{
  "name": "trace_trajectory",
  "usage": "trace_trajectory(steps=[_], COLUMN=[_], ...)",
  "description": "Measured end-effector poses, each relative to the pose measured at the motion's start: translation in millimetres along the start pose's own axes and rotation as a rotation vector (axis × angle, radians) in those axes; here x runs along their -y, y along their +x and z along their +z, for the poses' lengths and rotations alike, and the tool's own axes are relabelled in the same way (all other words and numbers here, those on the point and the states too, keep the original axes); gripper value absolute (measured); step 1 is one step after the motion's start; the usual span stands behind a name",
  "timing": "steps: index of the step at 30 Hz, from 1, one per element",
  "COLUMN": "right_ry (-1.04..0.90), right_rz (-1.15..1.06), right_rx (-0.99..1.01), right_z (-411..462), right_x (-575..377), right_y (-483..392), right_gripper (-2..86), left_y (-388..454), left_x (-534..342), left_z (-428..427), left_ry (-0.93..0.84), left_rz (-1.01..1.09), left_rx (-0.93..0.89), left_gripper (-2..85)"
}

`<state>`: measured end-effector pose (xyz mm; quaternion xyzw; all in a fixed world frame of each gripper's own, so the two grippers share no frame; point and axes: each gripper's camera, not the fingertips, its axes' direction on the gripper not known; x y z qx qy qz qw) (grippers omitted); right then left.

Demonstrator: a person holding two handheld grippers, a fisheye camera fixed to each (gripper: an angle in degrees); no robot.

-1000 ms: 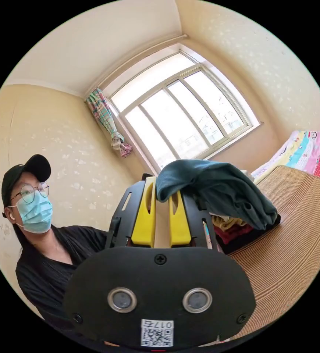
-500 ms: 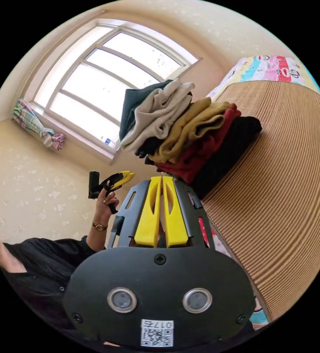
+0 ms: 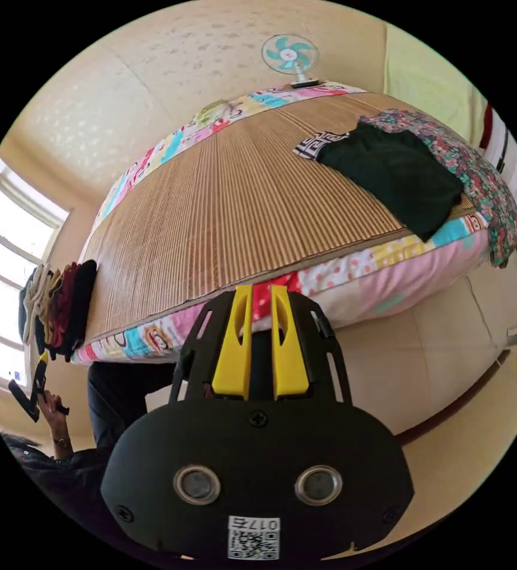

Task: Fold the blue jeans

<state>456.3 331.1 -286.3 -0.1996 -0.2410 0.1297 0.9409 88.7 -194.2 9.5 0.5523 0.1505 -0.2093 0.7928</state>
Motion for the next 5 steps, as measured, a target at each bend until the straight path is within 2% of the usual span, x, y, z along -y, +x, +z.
trace_trajectory(steps=[5], right_ry=[0.154], right_rz=[0.165], right_rx=[-0.144], right_z=[-29], right_x=[79], right_y=[98], right_gripper=[6.6], left_y=[46], left_x=[28], left_z=[45], left_ry=[-0.023], left_rz=[-0.009], left_rx=[-0.115], left_gripper=[-0.9])
